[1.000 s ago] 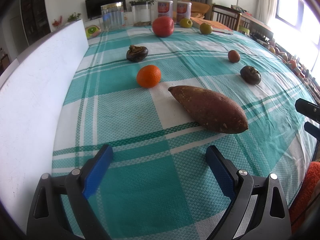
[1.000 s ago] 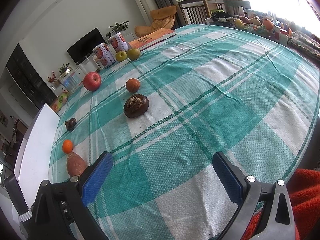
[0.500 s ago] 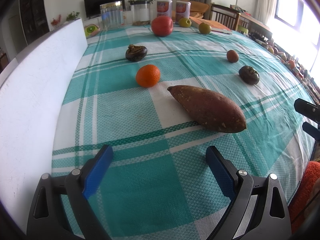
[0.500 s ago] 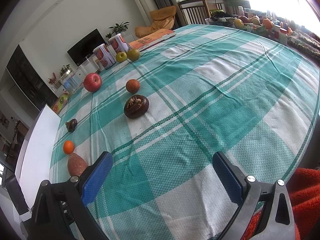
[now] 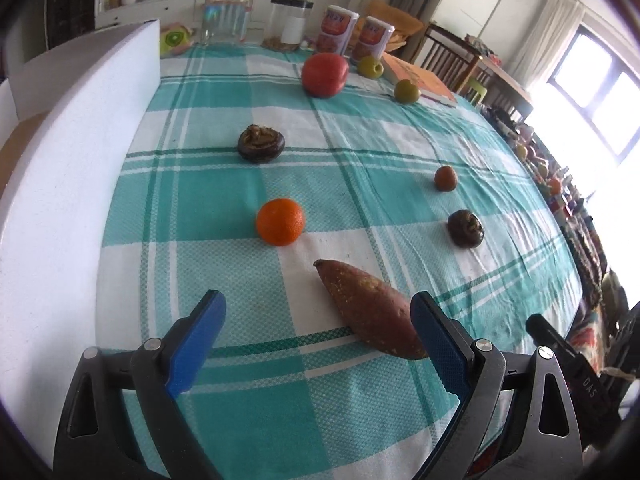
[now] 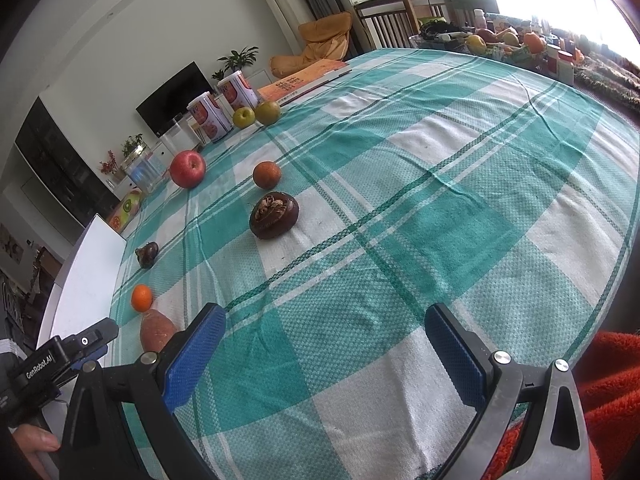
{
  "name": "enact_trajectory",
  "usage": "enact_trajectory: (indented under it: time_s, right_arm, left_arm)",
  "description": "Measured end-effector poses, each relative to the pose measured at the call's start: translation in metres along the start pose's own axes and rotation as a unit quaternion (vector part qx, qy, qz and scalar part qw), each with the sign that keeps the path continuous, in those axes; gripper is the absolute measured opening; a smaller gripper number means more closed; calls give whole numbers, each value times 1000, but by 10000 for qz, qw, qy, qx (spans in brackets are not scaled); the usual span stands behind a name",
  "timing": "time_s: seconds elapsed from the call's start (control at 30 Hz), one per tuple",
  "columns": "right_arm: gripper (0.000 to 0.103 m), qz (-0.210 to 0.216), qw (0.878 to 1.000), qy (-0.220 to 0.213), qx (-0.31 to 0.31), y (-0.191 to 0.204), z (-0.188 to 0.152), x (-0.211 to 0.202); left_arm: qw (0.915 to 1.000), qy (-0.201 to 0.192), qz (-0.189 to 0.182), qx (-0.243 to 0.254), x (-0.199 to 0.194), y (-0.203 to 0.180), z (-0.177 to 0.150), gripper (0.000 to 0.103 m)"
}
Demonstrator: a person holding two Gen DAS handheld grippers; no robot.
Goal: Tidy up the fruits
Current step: 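Grasp the remaining sweet potato with the left tool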
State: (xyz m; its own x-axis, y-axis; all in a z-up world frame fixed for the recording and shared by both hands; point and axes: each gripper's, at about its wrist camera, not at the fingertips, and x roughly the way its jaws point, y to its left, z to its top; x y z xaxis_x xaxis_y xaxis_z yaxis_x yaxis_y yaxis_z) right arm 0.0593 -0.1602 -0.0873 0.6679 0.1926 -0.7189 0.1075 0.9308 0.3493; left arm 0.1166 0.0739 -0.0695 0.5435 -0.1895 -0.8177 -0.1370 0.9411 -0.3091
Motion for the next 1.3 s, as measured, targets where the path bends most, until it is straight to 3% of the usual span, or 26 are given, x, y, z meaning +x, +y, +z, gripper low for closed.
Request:
enact_trajectory:
  time_s: [0.1,0.3,0.33,0.37,0.4,0.43,0.53,0.67,0.8,1.07,1.2,1.27,1.3]
  right_arm:
    - [99,25,10000,-5,40,-3,0,-1]
    - [99,35,10000,18,-1,-2,-1,0]
    - [99,40,10000,4,-7,-2,-1,-1]
    - [99,46,10000,-11,-6,-2,-1,-1]
    - [99,52,10000,-24,3,-2,-1,-2]
    - [99,63,10000,-35,23,-3,0,-3]
    - [99,100,9999,-29,103,-6,0,-3]
    - [99,132,9998,-23,120,-7,0,-3]
    - [99,133,9999,-5,105,-6,-1,-2]
    - [99,90,9999,-27,111,-6,-2,-2]
    - [100,91,9999,-36,120,-7,-2,-3]
    - [99,93,9999,-37,120,-7,-2,-3]
    - [99,95,9999,-36,121,-7,-2,-3]
  left_arm:
    - [9991,378,-134,-151,12,-10,4,93]
    - [9955,602,676,274,47,-49,-13,92]
    - [9949,588,772,273,51,-50,-14,83]
    - [9950,530,790,317,50,-52,-15,80]
    - [9957,468,692,411,47,-56,-16,63]
    - [9950,485,692,530,46,-59,-17,57]
    - [9926,562,669,843,42,-61,-23,55]
    - [9928,781,284,867,29,-46,-32,55]
    - [9905,866,195,1045,18,-36,-40,55]
    - [9881,676,385,1324,18,-43,-46,57]
    - [9858,689,588,1415,24,-46,-50,64]
    - [9841,624,695,1512,24,-49,-53,64]
    - [9831,576,798,1542,23,-49,-55,56]
